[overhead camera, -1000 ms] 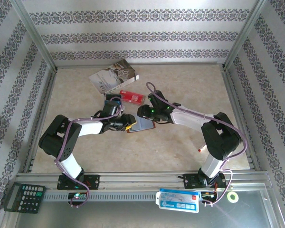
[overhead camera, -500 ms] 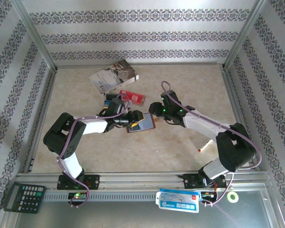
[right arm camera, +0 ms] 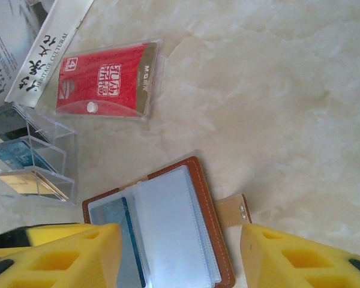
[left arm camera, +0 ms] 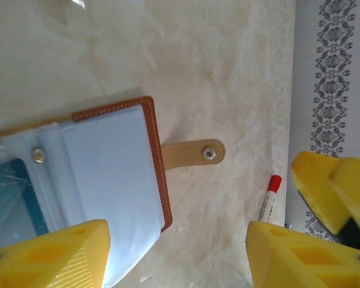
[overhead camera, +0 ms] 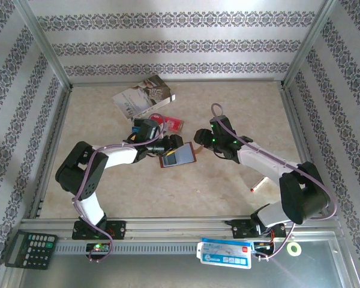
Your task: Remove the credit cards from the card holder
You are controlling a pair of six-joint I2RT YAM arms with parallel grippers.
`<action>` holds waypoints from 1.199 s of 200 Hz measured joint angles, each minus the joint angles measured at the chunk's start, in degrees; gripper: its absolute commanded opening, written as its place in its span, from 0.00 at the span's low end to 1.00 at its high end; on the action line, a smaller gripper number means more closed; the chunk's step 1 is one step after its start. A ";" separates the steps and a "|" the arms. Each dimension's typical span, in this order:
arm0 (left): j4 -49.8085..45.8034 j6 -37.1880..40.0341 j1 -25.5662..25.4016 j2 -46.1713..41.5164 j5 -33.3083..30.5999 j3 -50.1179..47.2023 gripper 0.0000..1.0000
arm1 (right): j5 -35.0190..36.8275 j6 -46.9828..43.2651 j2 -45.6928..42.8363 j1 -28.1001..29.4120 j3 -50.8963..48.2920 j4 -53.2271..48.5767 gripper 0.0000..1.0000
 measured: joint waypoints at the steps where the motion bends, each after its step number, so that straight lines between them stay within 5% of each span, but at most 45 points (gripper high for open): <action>1: -0.04 0.02 0.09 -0.09 -0.02 0.00 0.62 | 0.00 -0.02 0.07 0.02 0.07 -0.02 0.54; 63: -3.76 1.99 8.07 -9.53 -4.02 -5.73 0.68 | -5.01 -2.38 13.16 7.06 10.64 -0.96 0.43; 113: -8.44 5.33 10.34 -15.98 -7.32 -8.44 1.00 | -9.01 -3.69 24.13 10.82 18.75 -4.31 0.38; 240: -10.54 9.42 11.89 -21.22 -11.04 -11.30 1.00 | -4.98 0.11 28.65 11.08 19.71 -6.97 0.39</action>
